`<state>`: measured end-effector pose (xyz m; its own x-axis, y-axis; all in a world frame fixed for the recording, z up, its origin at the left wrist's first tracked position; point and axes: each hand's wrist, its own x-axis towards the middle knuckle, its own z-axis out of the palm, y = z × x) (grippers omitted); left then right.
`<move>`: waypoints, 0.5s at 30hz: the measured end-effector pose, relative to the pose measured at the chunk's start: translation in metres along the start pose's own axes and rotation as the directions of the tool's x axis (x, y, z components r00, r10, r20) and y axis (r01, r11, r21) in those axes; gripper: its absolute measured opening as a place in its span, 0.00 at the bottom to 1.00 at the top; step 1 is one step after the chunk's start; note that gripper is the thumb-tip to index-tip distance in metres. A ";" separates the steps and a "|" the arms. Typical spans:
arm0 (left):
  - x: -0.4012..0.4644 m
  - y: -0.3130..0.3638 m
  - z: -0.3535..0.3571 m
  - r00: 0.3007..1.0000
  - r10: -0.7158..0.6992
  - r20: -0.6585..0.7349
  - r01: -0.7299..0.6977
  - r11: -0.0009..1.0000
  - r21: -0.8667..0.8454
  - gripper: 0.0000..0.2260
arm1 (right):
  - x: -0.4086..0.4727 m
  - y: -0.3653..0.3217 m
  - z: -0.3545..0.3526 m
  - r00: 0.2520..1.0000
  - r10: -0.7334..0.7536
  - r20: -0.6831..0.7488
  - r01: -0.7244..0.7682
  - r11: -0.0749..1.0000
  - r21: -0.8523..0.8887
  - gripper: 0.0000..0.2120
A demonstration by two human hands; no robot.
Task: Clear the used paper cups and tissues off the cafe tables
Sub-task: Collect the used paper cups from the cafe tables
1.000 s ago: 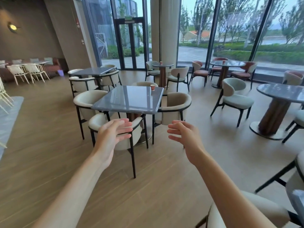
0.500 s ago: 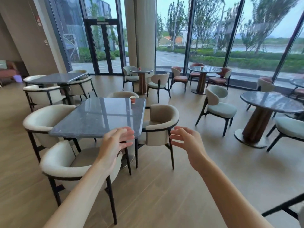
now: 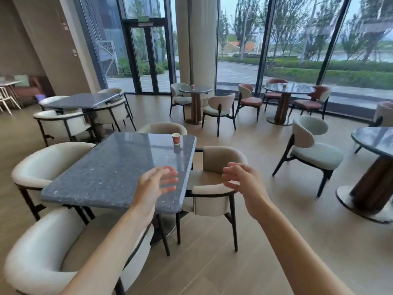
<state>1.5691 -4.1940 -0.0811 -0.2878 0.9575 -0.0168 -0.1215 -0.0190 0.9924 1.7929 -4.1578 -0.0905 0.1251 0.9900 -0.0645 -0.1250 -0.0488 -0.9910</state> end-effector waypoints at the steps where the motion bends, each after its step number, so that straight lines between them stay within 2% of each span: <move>1: 0.020 0.001 0.008 1.000 -0.003 -0.019 0.003 1.000 0.000 0.09 | 0.025 -0.001 0.002 1.000 0.010 0.021 -0.010 1.000 -0.004 0.11; 8: 0.141 -0.006 0.045 0.990 -0.032 -0.137 0.032 0.999 -0.003 0.08 | 0.175 -0.010 0.024 0.996 0.029 0.084 -0.026 0.999 -0.035 0.10; 15: 0.269 -0.031 0.057 0.984 -0.049 -0.173 0.048 0.999 -0.013 0.08 | 0.305 0.012 0.070 0.988 0.059 0.140 -0.048 0.996 -0.076 0.06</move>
<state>1.5497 -3.9191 -0.1090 -0.4411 0.8933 -0.0865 -0.1478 0.0228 0.9888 1.7608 -3.8477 -0.1140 -0.0214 0.9942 -0.1053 -0.0554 -0.1063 -0.9928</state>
